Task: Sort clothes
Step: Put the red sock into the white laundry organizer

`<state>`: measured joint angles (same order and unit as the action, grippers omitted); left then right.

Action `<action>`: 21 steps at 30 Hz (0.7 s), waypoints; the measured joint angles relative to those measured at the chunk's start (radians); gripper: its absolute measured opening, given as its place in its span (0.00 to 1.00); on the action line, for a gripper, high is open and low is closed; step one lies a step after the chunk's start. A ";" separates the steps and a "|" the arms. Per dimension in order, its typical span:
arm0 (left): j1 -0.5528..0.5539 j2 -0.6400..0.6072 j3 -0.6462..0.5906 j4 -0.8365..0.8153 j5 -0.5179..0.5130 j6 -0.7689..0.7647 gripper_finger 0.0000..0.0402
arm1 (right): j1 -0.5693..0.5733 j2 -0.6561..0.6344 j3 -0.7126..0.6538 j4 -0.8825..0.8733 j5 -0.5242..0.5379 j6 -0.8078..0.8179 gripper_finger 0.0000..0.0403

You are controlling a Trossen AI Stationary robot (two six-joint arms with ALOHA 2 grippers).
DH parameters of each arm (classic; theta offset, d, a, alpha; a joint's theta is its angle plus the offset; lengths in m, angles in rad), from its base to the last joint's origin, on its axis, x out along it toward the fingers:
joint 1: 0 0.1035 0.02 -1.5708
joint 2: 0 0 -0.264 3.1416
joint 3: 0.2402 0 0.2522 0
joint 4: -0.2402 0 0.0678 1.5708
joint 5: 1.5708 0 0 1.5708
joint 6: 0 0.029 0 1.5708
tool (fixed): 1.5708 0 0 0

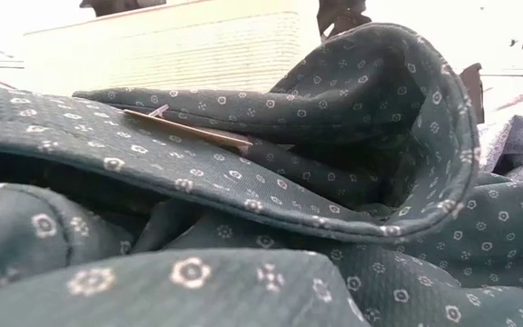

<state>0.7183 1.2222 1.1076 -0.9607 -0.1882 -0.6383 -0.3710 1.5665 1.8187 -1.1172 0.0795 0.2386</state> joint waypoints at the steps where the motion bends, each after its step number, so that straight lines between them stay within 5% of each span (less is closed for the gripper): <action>1: 0.008 -0.001 -0.008 0.005 -0.008 -0.004 0.02 | 0.000 0.000 0.000 -0.011 0.001 -0.009 0.50; 13: 0.115 0.005 -0.031 0.111 -0.049 -0.096 0.02 | -0.038 0.000 0.000 -0.066 0.011 -0.253 0.50; 21: 0.117 0.005 -0.032 0.113 -0.007 -0.200 0.12 | -0.162 -0.091 -0.091 -0.042 -0.197 -0.358 0.50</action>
<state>0.8352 1.2274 1.0759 -0.8478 -0.1955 -0.8385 -0.5329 1.4751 1.7275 -1.1588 -0.1174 -0.1196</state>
